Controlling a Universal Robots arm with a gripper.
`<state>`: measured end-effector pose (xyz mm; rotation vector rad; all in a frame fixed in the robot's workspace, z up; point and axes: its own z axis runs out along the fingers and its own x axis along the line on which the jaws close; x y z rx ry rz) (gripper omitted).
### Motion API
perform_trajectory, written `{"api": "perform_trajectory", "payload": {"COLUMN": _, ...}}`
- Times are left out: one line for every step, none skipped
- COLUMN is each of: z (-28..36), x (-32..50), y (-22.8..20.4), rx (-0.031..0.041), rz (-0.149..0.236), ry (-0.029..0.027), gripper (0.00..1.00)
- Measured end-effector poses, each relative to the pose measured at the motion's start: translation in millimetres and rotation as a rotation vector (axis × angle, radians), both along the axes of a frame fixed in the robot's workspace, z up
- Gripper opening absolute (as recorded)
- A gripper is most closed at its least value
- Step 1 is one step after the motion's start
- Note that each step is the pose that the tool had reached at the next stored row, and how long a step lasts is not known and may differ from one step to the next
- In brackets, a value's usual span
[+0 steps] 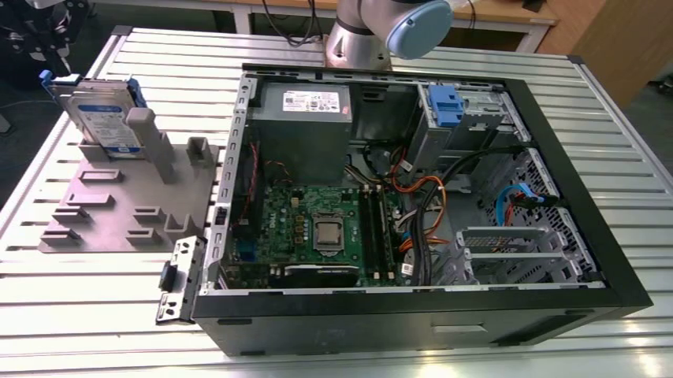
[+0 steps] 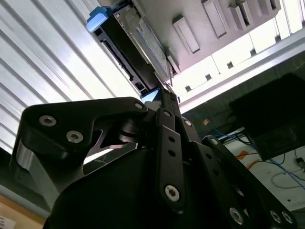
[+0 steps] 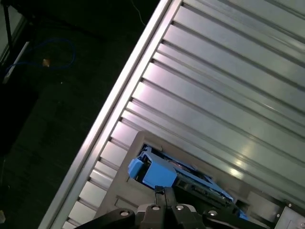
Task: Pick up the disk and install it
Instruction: 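Pick up the disk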
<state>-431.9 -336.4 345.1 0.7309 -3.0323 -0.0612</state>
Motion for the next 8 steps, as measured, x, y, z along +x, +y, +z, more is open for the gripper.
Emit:
{"api": "perform_trajectory", "payload": {"z": 0.0, "x": 0.0, "y": 0.0, "rx": 0.0, "rz": 0.011, "ry": 0.0, "gripper": 0.11}}
{"api": "perform_trajectory", "payload": {"z": 0.0, "x": 0.0, "y": 0.0, "rx": 0.0, "rz": 0.022, "ry": 0.0, "gripper": 0.11}}
{"api": "perform_trajectory", "payload": {"z": 0.0, "x": 0.0, "y": 0.0, "rx": 0.0, "rz": 0.033, "ry": 0.0, "gripper": 0.11}}
{"api": "perform_trajectory", "payload": {"z": 0.0, "x": 0.0, "y": 0.0, "rx": 0.0, "rz": 0.043, "ry": -0.0001, "gripper": 0.11}}
{"api": "perform_trajectory", "payload": {"z": 0.0, "x": 0.0, "y": 0.0, "rx": 0.0, "rz": 0.053, "ry": 0.0, "gripper": 0.11}}
{"api": "perform_trajectory", "payload": {"z": 0.0, "x": 0.0, "y": 0.0, "rx": 0.0, "rz": 0.063, "ry": 0.0, "gripper": 0.11}}
{"api": "perform_trajectory", "payload": {"z": 0.0, "x": 0.0, "y": 0.0, "rx": 0.0, "rz": 0.072, "ry": 0.0, "gripper": 0.11}}
{"api": "perform_trajectory", "payload": {"z": 0.0, "x": 0.0, "y": 0.0, "rx": 0.0, "rz": 0.08, "ry": -0.0001, "gripper": 0.11}}
